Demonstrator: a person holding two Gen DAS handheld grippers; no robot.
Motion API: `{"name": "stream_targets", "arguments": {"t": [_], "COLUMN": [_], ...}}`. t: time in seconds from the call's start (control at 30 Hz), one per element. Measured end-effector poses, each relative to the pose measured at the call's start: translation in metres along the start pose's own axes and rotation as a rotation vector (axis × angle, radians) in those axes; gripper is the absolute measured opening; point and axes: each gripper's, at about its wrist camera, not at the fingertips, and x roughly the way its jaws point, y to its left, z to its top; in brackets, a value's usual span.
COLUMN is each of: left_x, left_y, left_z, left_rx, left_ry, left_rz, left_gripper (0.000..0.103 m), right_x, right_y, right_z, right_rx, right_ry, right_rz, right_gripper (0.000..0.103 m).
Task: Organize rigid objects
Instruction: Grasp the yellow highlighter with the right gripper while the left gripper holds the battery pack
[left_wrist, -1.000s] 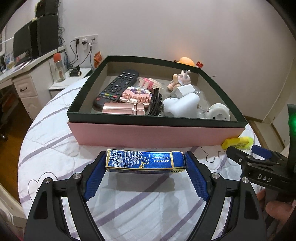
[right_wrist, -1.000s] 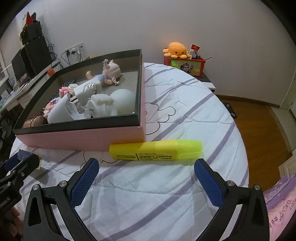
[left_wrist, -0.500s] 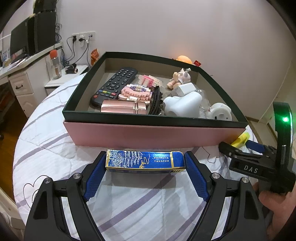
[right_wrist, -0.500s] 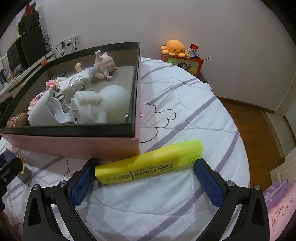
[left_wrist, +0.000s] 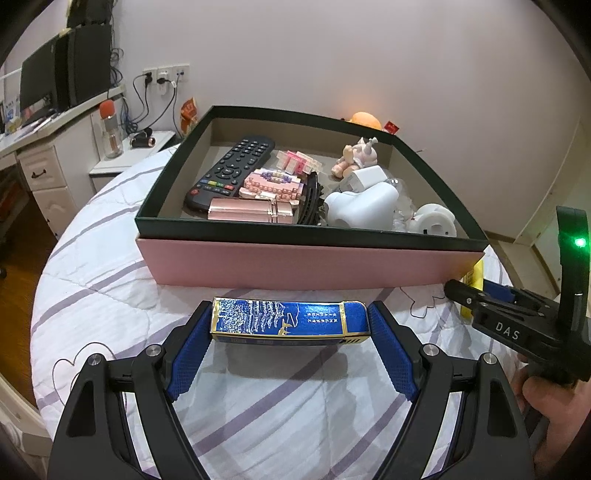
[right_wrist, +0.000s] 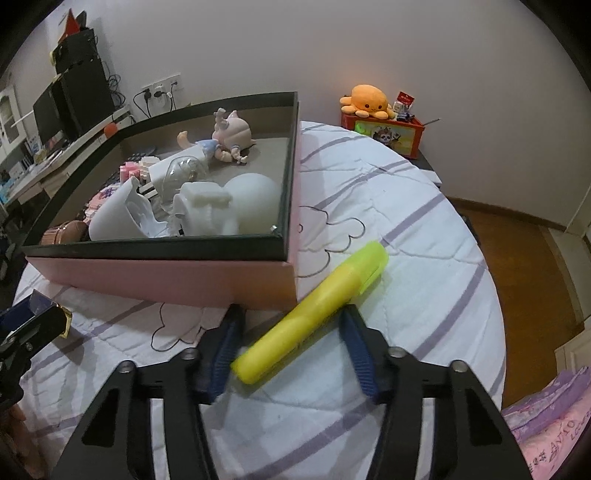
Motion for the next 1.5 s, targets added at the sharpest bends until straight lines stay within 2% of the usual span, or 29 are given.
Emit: {"name": "stream_targets", "arguments": {"t": [0.23, 0.33, 0.6, 0.83, 1.0, 1.07, 1.23, 1.37, 1.5], "left_x": [-0.008, -0.013, -0.029, -0.045, -0.057, -0.061, -0.07, -0.072, -0.07], "left_y": [0.0, 0.0, 0.0, -0.001, -0.001, 0.0, 0.005, 0.007, 0.009], "left_z": [0.0, 0.001, 0.001, 0.003, 0.008, 0.011, 0.018, 0.019, 0.017], "left_rx": [0.006, 0.009, 0.016, 0.018, 0.025, 0.027, 0.026, 0.026, 0.025], "left_ry": [-0.008, -0.016, -0.038, -0.065, -0.087, -0.098, -0.121, -0.127, -0.118], "left_rz": [-0.003, -0.002, -0.006, -0.015, -0.015, -0.013, -0.005, 0.0, 0.0], "left_gripper": [0.084, 0.084, 0.084, 0.084, 0.084, 0.084, 0.084, 0.084, 0.084], "right_x": [-0.01, -0.016, -0.036, -0.072, -0.095, -0.104, -0.114, -0.104, -0.077], "right_y": [-0.008, -0.015, -0.02, -0.016, -0.007, -0.002, 0.012, 0.018, 0.018], "right_z": [-0.006, -0.01, -0.02, -0.028, -0.024, -0.02, -0.01, -0.01, -0.023], "right_rx": [0.063, 0.102, 0.136, 0.144, 0.124, 0.111, 0.068, 0.045, 0.041], "right_ry": [0.012, 0.004, -0.017, -0.058, -0.1, -0.122, -0.152, -0.122, -0.02], "right_rz": [0.028, 0.046, 0.09, 0.116, 0.116, 0.124, 0.131, 0.122, 0.125], "right_gripper": [0.017, 0.013, 0.013, 0.013, 0.013, 0.008, 0.008, 0.008, 0.011]}}
